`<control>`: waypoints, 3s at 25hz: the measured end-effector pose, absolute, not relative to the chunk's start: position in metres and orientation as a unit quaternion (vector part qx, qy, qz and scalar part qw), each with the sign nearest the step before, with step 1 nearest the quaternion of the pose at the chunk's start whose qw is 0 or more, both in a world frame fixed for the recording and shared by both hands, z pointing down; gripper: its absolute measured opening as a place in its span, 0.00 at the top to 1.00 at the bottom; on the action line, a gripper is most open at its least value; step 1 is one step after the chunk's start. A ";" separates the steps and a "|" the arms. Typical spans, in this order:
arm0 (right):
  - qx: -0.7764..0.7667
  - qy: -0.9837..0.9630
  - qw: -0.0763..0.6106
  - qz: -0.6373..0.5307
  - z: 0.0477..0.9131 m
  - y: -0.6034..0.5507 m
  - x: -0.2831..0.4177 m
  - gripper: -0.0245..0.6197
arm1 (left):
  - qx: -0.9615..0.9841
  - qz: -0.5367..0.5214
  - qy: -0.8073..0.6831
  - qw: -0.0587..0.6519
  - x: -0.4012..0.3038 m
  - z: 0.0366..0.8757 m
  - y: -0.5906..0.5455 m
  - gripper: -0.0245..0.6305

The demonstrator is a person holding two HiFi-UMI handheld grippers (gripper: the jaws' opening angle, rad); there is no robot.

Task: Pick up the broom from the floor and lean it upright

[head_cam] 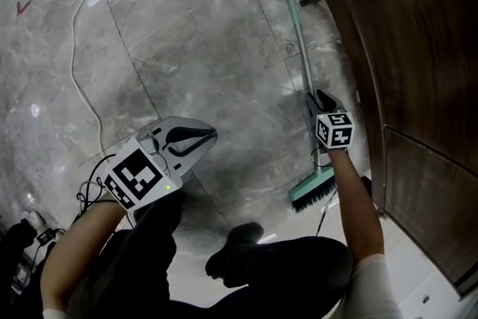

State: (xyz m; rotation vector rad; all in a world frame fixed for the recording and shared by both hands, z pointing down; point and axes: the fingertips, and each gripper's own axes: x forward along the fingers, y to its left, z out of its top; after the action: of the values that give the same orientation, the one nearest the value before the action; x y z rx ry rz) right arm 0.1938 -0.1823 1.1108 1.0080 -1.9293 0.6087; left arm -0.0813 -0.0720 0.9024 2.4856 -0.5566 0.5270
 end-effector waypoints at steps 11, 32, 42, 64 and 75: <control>0.387 -0.759 0.437 0.288 1.123 -0.169 0.193 0.83 | 0.920 0.201 -0.215 0.259 -0.074 0.900 -0.066 0.95; 0.331 -0.856 0.318 0.239 0.906 -0.140 0.164 0.83 | 0.943 0.163 -0.199 0.209 -0.026 0.856 -0.112 0.95; 0.289 -0.894 0.263 0.218 0.831 -0.145 0.131 0.83 | 0.948 0.113 -0.220 0.199 -0.027 0.825 -0.142 0.95; 0.257 -0.941 0.198 0.092 0.659 -0.171 0.098 0.84 | 0.961 0.105 -0.228 0.111 -0.033 0.706 -0.175 0.95; 0.270 -0.931 0.182 0.163 0.643 -0.166 0.073 0.84 | 0.961 0.135 -0.221 0.095 -0.038 0.706 -0.174 0.95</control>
State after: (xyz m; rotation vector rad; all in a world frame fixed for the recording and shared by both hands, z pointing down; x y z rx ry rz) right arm 0.0728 -0.1656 0.6433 0.7631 -2.6296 0.4599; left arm -0.0379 -0.1737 0.7062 2.8499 -0.6566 0.4018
